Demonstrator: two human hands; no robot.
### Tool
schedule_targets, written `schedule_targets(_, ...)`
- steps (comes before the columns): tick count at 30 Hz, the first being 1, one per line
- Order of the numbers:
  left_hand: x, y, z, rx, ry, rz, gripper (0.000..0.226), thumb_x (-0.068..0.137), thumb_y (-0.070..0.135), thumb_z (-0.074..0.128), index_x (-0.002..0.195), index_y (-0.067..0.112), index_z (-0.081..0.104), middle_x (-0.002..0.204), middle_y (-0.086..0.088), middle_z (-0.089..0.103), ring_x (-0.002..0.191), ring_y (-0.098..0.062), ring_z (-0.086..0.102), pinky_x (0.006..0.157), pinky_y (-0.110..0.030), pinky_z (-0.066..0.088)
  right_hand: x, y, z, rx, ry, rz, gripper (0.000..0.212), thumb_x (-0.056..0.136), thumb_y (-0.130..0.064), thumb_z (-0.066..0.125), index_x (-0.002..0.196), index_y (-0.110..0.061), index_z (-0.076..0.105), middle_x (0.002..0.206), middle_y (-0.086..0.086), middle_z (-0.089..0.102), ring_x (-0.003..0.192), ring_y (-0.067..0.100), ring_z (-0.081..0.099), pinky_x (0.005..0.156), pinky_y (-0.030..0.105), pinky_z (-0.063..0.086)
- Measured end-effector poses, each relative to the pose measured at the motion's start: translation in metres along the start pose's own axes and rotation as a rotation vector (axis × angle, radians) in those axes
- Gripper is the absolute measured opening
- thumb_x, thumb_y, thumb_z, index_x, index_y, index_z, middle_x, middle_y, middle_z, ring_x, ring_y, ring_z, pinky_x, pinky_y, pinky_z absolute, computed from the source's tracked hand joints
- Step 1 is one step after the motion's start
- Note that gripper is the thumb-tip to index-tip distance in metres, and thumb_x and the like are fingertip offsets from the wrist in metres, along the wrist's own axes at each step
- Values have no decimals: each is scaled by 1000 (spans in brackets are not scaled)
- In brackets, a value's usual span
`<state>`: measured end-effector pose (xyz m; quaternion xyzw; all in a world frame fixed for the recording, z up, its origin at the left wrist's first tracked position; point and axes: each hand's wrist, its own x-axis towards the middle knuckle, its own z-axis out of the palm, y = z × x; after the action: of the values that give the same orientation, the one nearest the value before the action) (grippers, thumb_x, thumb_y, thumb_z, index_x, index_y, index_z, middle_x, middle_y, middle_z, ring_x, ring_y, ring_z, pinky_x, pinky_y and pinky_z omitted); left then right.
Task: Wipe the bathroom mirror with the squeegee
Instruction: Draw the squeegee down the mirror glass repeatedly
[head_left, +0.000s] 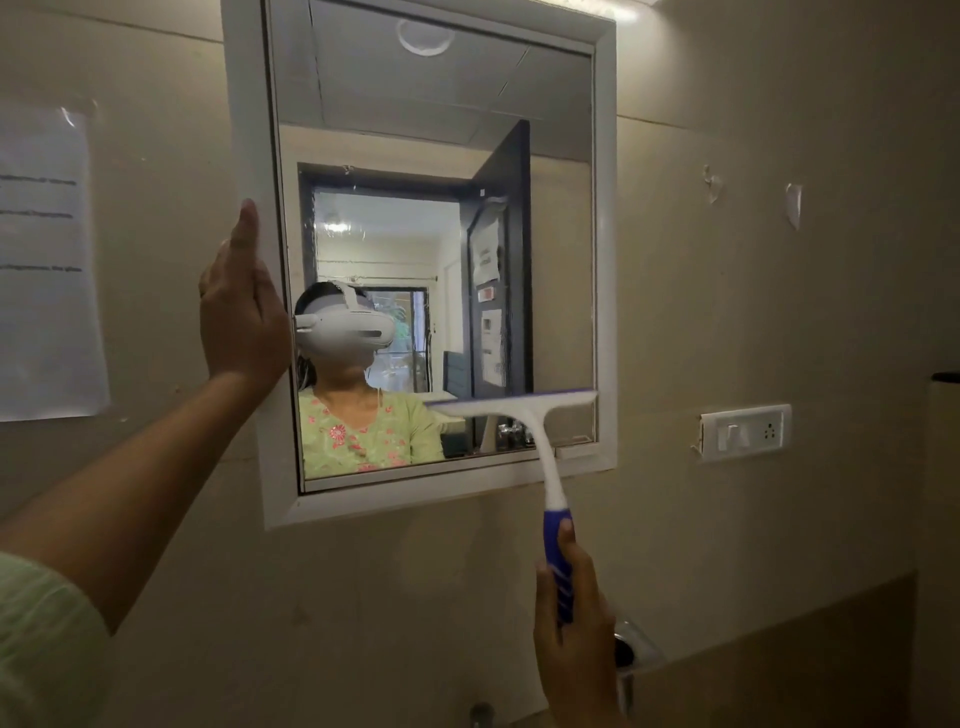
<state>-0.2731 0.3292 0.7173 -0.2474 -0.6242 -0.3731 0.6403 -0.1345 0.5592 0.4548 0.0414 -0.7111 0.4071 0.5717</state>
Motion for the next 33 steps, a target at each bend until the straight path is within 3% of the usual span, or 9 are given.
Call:
schedule_targets(2,0,0,0,0,-6,-3,46,99,8,29,144,15,26,143,-8,42,127,-25,42,95,5,12,-12,4,-2,-4,-4,17,59,85,-13,55,130,-45,36,88,-14,57,78,-4,57,62,5,45)
schedule_targets(6,0,0,0,11,0,-3,46,99,9,29,144,16,25,143,-8,42,127,-25,42,95,4,13,14,-10,-2,78,6,48,44,87,-35,45,125,-54,36,97,0,60,67,5,57,56,13,48)
schedule_targets(12,0,-1,1,8,10,-18,46,98,9,29,144,15,27,143,-7,43,126,-26,43,94,5,14,0,-2,0,64,6,77,45,85,-37,46,125,-55,35,104,7,60,70,9,58,59,14,51)
schedule_targets(17,0,1,0,4,14,-6,46,97,7,30,143,13,28,143,-8,42,127,-26,43,96,1,15,-36,2,-2,1,35,93,60,84,-16,56,128,-52,36,106,-11,60,83,0,60,67,5,47)
schedule_targets(20,0,2,-1,4,12,-8,47,98,7,30,144,15,27,144,-7,41,130,-26,41,101,-13,22,-23,-4,-5,45,38,134,50,84,-33,50,127,-53,35,108,-7,60,78,11,62,64,8,49)
schedule_targets(23,0,3,-2,-3,8,-19,46,98,8,29,144,15,27,144,-8,41,130,-26,41,101,-16,24,-11,-8,-7,74,7,128,48,82,-41,45,127,-54,34,116,-15,54,82,10,61,65,10,51)
schedule_targets(28,-1,1,0,-11,2,-17,45,99,9,29,144,14,26,144,-8,41,129,-25,42,98,-3,19,-32,0,-8,-48,62,73,42,88,-31,51,128,-42,45,93,-8,63,75,-2,59,60,-1,42)
schedule_targets(30,-1,0,0,-14,2,-17,45,99,10,29,144,14,26,144,-8,41,128,-25,42,96,1,18,-38,-1,-10,-92,48,70,51,84,-22,58,131,-32,43,86,-17,60,81,-15,53,62,-5,39)
schedule_targets(33,-1,0,1,-13,-3,-14,45,99,10,29,144,14,26,144,-8,42,127,-24,43,98,-3,20,-38,-14,-7,-118,17,69,62,73,-17,64,130,-31,45,85,-18,58,82,-12,51,63,-8,36)
